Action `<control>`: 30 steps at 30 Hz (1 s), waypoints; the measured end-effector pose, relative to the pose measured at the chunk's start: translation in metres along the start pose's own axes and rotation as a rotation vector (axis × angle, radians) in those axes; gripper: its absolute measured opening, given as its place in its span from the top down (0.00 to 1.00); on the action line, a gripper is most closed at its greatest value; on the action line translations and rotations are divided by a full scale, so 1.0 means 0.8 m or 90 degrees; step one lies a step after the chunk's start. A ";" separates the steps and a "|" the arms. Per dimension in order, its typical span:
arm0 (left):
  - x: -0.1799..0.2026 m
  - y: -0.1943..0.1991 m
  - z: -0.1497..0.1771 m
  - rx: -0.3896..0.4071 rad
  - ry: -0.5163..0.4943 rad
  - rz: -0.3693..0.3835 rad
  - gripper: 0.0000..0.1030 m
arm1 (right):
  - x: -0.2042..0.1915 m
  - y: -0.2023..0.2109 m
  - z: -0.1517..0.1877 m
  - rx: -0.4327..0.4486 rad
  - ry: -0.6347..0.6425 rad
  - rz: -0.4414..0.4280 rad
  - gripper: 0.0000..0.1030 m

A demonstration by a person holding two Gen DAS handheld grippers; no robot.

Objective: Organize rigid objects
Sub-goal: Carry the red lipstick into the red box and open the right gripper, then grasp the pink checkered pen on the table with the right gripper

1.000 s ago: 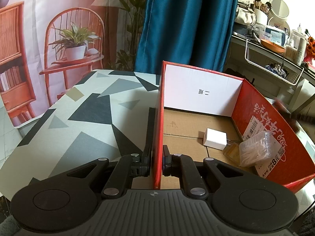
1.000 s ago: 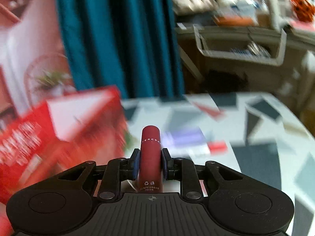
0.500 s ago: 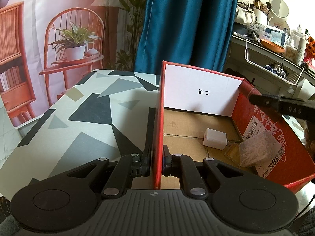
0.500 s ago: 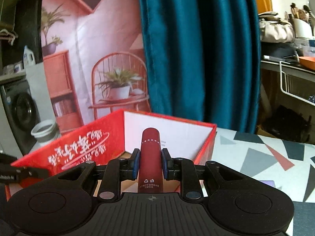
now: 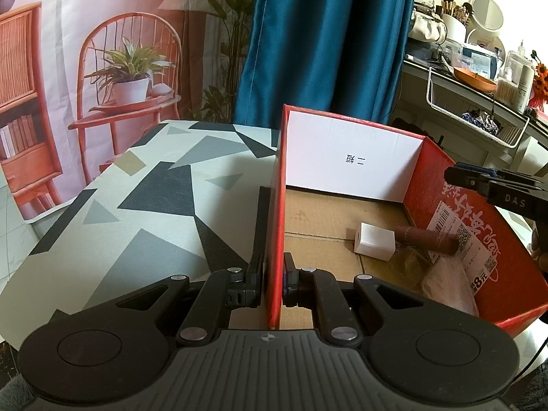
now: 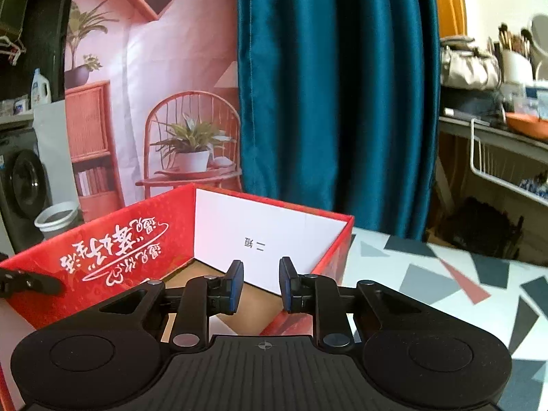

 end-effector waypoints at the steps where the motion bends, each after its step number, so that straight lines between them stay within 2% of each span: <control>1: 0.000 0.000 0.000 0.000 0.000 0.000 0.87 | 0.000 0.001 0.001 0.005 0.002 -0.001 0.80; 4: 0.000 0.000 0.000 0.000 -0.001 -0.001 0.87 | 0.003 0.009 0.002 0.022 0.000 -0.003 0.75; 6: 0.000 0.000 0.000 0.000 -0.001 -0.001 0.87 | 0.008 0.017 0.003 0.039 -0.005 -0.005 0.66; 8: 0.000 -0.001 0.000 0.000 -0.001 -0.002 0.87 | 0.016 0.025 0.004 0.054 -0.013 -0.005 0.63; 15: 0.000 -0.001 0.000 0.000 -0.001 -0.001 0.87 | 0.054 0.047 0.022 0.066 -0.042 0.061 0.54; 19: 0.000 -0.001 0.000 0.000 -0.001 -0.001 0.87 | 0.077 0.054 0.045 0.048 -0.075 0.092 0.54; 24: 0.000 -0.001 0.000 0.000 -0.001 -0.001 0.87 | 0.091 0.043 0.078 -0.013 -0.111 0.110 0.55; 30: 0.000 -0.001 0.000 0.000 -0.001 -0.001 0.86 | 0.082 0.013 0.097 -0.058 -0.137 0.105 0.56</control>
Point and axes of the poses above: each gripper's, at about its wrist camera, not at the fingertips, and y roughly against the way its jaws point, x to its right, z to its underside, the point moved 1 cm from there along -y, roughly the way its jaws point, and after that the axes turned 11 degrees about -z, right-handed, at the moved point
